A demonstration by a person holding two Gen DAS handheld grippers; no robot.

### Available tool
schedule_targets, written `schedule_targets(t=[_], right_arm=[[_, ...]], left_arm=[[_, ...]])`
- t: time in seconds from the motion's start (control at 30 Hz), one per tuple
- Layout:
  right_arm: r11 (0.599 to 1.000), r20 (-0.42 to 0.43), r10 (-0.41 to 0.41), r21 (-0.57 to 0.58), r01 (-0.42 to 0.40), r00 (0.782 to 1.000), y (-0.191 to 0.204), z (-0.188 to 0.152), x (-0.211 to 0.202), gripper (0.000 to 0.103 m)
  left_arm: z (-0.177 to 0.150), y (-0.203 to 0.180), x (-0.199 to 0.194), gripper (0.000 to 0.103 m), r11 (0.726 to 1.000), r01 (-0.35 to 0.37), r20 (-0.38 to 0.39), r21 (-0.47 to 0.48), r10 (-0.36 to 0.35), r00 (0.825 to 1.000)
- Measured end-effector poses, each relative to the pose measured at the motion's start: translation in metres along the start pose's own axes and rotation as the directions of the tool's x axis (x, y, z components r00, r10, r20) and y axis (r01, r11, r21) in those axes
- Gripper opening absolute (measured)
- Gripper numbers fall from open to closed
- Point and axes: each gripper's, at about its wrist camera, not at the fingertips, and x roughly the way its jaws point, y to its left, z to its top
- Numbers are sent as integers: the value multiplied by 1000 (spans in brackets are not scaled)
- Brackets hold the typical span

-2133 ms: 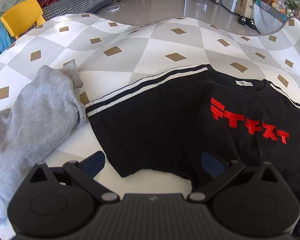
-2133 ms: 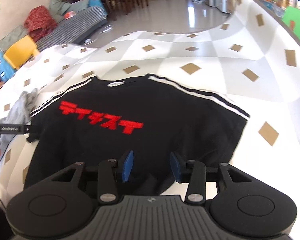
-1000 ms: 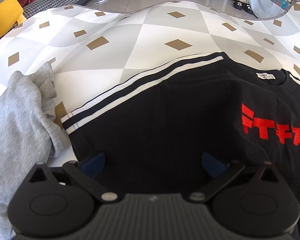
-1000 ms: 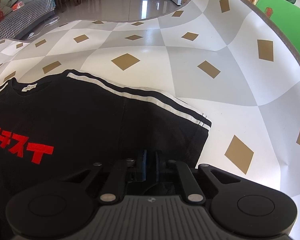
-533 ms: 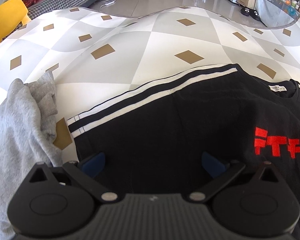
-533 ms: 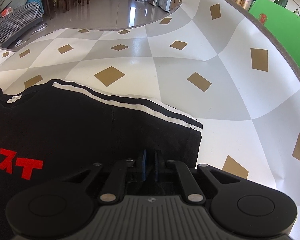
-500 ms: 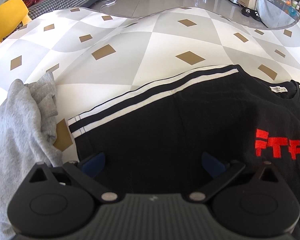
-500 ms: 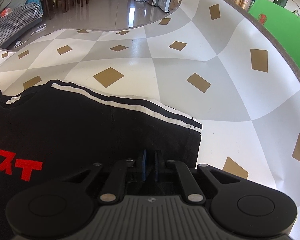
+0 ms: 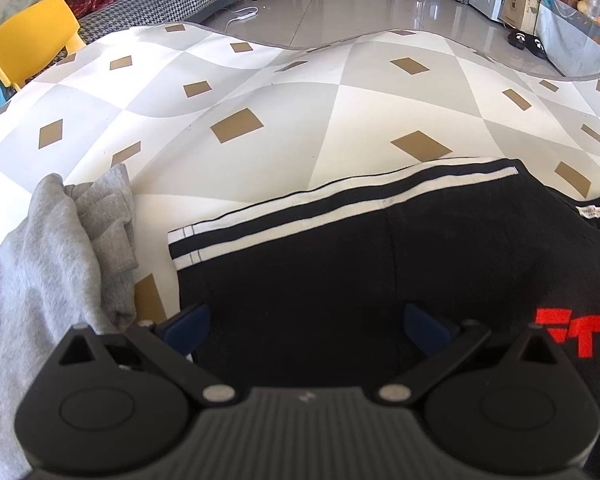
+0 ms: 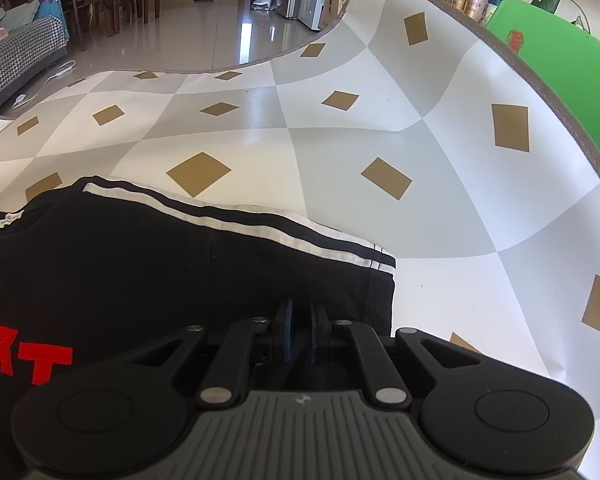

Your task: Fold clothes

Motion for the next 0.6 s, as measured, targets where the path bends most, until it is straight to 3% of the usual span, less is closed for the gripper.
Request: schedule_targets(t=[0.5,0.6], right_arm=[[998,5,-21,65,21,1000,-6,14,11,6],[997,-12,-7,71,8,1000,-5,15,8,13]], left_arm=[[12,2,9,103,998,-37,9,-46,38,999],[12,-2,6,103,998,-50,11,-31,50,999]])
